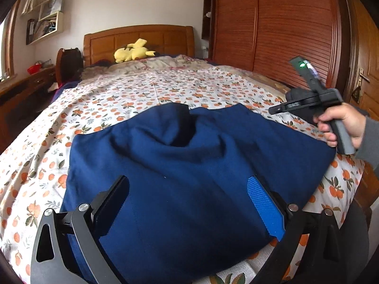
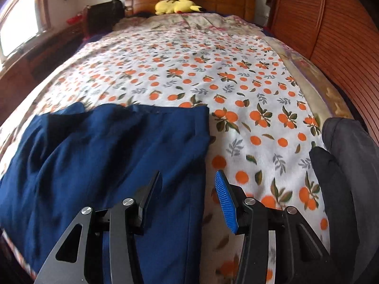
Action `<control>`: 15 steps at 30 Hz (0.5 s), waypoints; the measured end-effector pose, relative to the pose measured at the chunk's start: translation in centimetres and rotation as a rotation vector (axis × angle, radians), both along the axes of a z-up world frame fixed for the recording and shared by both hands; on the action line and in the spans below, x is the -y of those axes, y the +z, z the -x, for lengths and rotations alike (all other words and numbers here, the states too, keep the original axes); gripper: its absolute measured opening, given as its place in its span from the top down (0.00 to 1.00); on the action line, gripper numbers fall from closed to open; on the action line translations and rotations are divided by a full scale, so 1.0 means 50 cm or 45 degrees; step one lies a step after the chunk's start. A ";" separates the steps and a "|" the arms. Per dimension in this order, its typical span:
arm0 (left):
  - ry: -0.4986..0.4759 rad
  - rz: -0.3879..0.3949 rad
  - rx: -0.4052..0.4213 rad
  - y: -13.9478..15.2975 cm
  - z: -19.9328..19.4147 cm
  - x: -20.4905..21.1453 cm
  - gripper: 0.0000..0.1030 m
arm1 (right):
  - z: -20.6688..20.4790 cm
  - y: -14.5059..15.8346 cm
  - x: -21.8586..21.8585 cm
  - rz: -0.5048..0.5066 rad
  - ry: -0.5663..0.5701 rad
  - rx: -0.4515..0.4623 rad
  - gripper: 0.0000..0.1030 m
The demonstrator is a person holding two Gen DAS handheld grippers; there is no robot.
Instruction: Fold large clothes
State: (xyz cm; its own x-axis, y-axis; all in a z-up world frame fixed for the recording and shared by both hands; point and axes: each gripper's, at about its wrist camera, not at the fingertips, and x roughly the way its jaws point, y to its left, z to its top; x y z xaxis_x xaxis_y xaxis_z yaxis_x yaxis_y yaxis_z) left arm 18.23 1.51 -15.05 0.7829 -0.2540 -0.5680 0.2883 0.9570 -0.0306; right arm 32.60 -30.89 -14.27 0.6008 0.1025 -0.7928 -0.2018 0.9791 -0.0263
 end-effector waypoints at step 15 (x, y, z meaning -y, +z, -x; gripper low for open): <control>-0.054 -0.023 -0.029 -0.019 0.005 0.017 0.03 | 0.250 0.008 0.053 -0.050 -0.060 0.076 0.31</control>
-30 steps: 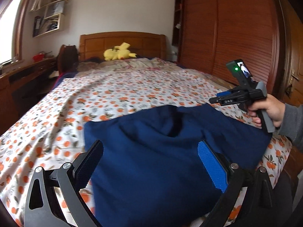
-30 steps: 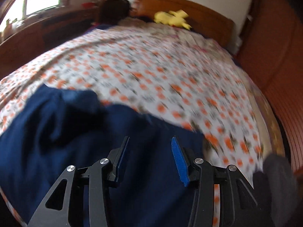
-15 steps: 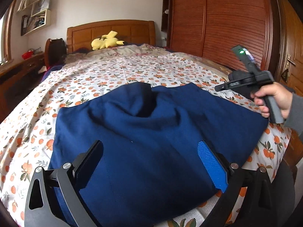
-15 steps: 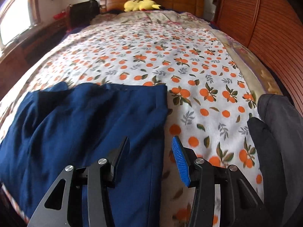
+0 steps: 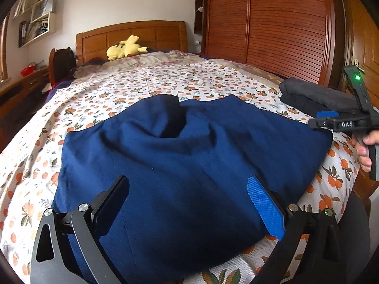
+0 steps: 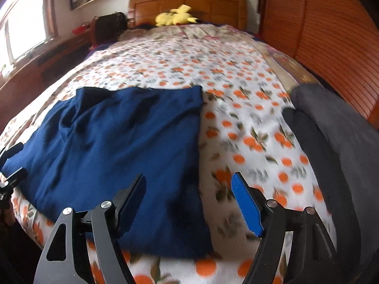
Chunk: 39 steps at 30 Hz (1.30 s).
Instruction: Fold large clothes
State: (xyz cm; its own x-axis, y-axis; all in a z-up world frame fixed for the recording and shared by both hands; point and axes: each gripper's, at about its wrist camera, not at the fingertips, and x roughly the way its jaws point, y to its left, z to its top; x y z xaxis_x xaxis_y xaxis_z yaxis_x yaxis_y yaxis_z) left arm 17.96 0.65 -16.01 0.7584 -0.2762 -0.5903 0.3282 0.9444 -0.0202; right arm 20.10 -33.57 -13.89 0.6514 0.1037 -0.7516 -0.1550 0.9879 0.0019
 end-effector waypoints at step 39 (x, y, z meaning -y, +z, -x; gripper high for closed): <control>0.197 0.005 0.058 0.087 0.149 -0.189 0.03 | 0.041 0.233 -0.447 -0.341 0.707 0.308 0.94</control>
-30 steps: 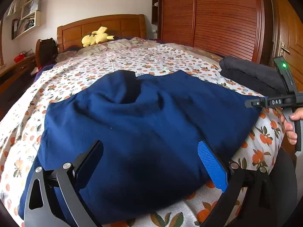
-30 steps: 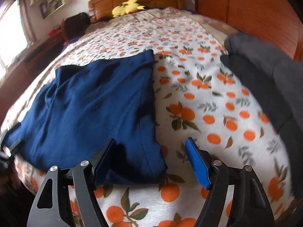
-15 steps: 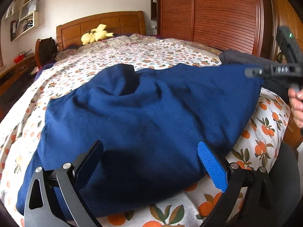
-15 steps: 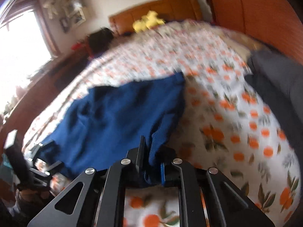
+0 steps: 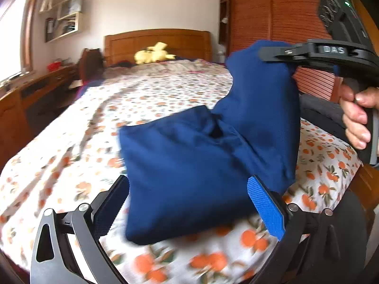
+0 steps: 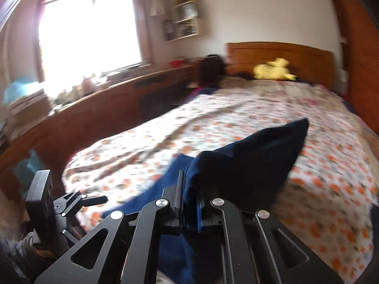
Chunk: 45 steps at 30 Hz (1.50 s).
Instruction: Fold large clothes
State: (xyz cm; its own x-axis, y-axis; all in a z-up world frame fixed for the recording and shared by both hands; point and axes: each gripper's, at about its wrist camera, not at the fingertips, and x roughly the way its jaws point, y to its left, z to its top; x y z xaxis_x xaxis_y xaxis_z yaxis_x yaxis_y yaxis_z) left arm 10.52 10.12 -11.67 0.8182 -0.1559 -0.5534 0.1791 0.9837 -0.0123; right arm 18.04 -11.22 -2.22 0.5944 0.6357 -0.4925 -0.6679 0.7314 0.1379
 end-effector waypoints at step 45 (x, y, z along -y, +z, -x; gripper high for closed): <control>-0.060 0.043 -0.198 -0.052 -0.098 0.004 0.67 | -0.019 -0.098 -0.050 0.192 0.013 -0.096 0.56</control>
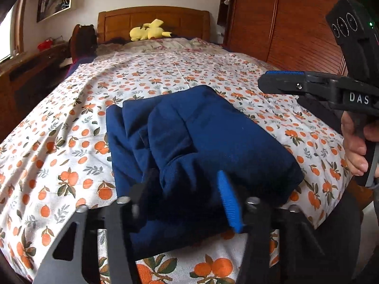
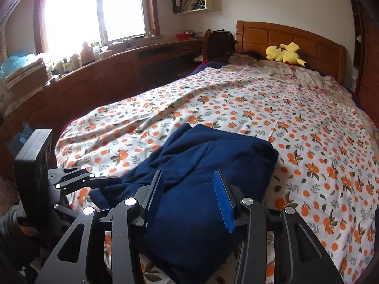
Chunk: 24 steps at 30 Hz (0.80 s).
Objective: Fold large clothes
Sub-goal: 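Open the right gripper and grasp the folded jacket bundle with the left gripper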
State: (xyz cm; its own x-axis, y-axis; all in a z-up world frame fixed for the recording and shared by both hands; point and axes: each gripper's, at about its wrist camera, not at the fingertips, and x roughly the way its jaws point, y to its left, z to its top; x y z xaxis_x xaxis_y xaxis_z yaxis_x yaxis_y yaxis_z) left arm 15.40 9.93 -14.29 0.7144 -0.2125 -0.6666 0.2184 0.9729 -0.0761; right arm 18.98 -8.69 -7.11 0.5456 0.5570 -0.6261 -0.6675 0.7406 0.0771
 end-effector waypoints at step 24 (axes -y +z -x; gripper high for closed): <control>0.180 0.031 -0.002 0.002 0.098 -0.137 0.73 | -0.235 -0.149 -0.033 0.145 -0.118 -0.143 0.35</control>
